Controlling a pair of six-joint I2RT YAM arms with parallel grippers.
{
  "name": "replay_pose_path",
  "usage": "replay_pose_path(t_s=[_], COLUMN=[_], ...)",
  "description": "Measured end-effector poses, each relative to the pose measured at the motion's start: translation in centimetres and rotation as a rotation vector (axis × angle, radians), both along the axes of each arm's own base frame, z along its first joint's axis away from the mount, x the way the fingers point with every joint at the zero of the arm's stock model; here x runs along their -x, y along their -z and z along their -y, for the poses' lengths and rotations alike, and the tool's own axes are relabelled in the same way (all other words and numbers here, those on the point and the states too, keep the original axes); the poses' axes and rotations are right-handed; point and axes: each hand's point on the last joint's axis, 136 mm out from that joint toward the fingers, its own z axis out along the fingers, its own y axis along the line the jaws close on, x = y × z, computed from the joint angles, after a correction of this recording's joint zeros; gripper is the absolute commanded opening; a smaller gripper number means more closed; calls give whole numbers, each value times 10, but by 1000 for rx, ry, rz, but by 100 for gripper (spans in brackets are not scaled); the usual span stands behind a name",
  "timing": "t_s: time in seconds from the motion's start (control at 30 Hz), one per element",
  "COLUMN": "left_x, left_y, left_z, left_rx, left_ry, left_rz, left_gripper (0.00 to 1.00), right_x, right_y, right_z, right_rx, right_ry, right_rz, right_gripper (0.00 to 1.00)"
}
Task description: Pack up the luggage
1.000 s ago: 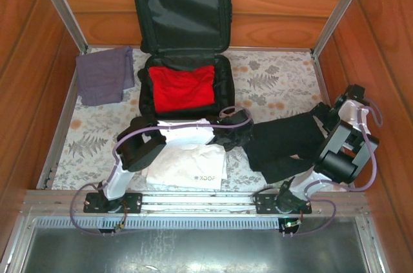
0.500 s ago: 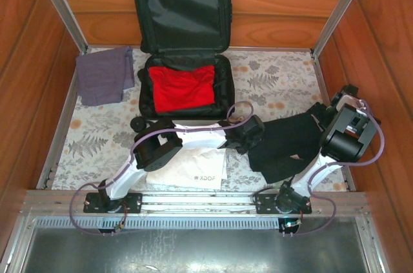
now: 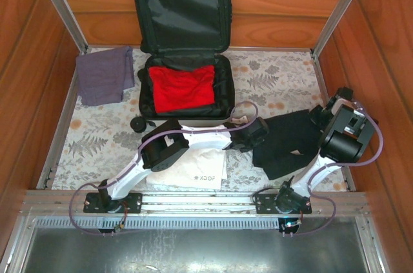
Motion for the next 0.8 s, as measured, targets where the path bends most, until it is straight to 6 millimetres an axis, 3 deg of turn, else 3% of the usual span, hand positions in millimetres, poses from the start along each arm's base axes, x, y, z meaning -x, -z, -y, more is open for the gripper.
replay_pose_path(t_s=[0.13, 0.3, 0.4, 0.5, 0.63, 0.8], left_x=[-7, -16, -22, -32, -50, -65], left_y=[-2, -7, -8, -17, -54, -133], left_z=[5, 9, 7, 1, -3, -17], left_rx=[-28, -63, -76, -95, -82, -28], left_ry=[49, 140, 183, 224, 265, 285], left_rz=[70, 181, 248, 304, 406, 562], left_gripper=[0, 0, 0, 0, 0, 0], right_x=[-2, 11, 16, 13, 11, 18], right_y=[-1, -5, -26, -60, -118, -177], right_z=[-18, -65, -84, -92, -99, -116], right_rx=[-41, -143, -159, -141, -97, -63], right_ry=[-24, -82, -120, -150, -189, -246], right_rz=[34, 74, 112, 191, 330, 469], right_gripper=[0, 0, 0, 0, 0, 0])
